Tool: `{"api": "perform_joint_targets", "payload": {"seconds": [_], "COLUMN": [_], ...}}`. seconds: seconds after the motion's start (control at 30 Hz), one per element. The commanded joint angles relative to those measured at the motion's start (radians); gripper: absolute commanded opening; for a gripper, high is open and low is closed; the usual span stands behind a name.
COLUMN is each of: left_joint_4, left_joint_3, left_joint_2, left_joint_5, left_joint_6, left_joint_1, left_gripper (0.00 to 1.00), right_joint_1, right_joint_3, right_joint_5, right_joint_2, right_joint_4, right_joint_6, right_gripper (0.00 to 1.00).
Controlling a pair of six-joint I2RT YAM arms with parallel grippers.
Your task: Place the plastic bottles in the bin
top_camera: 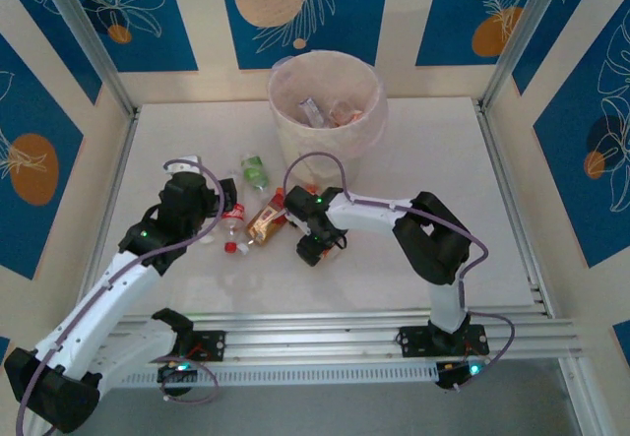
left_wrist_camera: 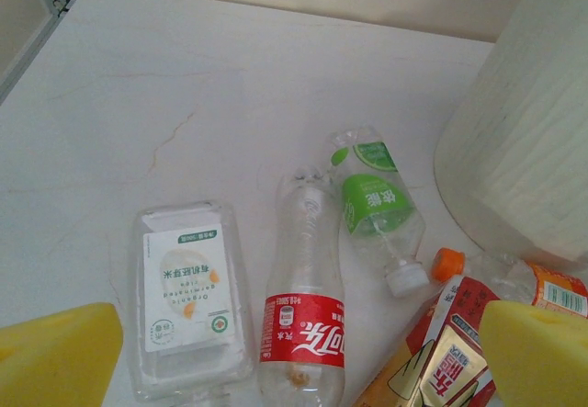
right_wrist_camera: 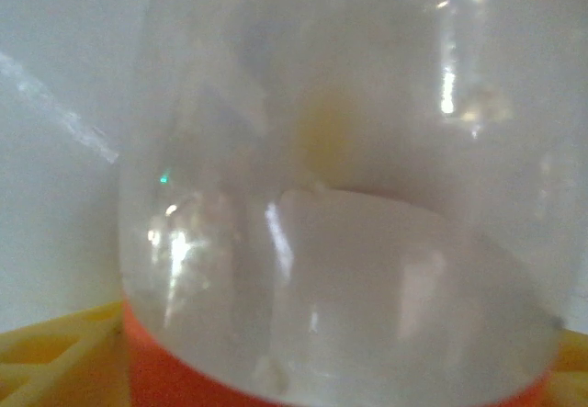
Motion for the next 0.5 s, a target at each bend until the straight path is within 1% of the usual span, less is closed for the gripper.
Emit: {"api": "perform_joint_targets", "payload": {"seconds": [0.0,0.23,0.47], "left_joint_4": [0.009,-0.001,-0.008], "left_joint_3": [0.019,0.019,0.02], "left_joint_2": [0.003,0.002,-0.005], "left_joint_5": [-0.004,-0.009,-0.013], "left_joint_6": [-0.018,-0.021,-0.022], "left_joint_1": [0.005,0.005,0.005], "left_gripper": [0.99,0.99,1.0], "right_joint_1": [0.009,0.013,0.028], "right_joint_3": [-0.017,-0.019,-0.033], "right_joint_5": [-0.031,-0.026,-0.01], "right_joint_2": [0.017,0.008,-0.03], "right_joint_4": [-0.018,-0.031,-0.061], "right_joint_6": [0.027,0.042,0.072], "right_gripper": [0.75,0.6,0.5]}}
